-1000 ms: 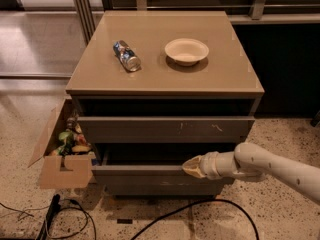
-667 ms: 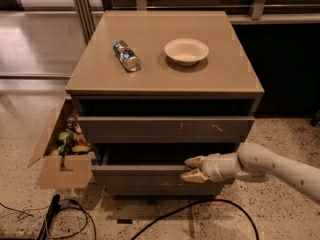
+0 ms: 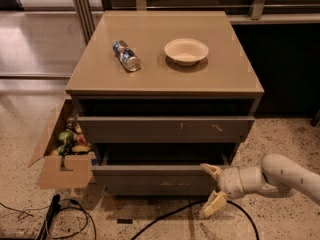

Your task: Close middle drawer

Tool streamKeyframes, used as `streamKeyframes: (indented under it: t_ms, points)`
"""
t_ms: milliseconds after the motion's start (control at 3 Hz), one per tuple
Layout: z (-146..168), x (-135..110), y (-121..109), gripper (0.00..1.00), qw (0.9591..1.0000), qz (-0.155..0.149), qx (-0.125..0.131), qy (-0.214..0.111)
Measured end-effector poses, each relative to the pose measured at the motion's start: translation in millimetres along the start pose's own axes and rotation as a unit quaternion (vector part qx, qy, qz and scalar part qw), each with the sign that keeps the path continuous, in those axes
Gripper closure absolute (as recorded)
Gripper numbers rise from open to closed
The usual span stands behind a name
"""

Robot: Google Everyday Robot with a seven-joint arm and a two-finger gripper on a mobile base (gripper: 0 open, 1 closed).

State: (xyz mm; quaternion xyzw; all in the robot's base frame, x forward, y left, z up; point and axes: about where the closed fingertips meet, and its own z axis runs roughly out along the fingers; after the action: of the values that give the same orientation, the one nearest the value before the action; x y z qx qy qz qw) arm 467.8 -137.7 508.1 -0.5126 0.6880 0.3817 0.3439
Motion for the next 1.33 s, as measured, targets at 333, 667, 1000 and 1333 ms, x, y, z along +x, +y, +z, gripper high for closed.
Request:
streamKeyframes:
  t_ms: [333, 667, 1000, 1333]
  points:
    - [1, 0, 0, 0.00, 1.0000, 0.000, 0.000, 0.000]
    - [26, 27, -8, 0.00, 0.9992, 0.029, -0.019, 0.018]
    - [49, 80, -10, 0.00, 0.9951, 0.080, -0.032, 0.047]
    - [55, 101, -17, 0.00, 0.9931, 0.096, -0.025, 0.064]
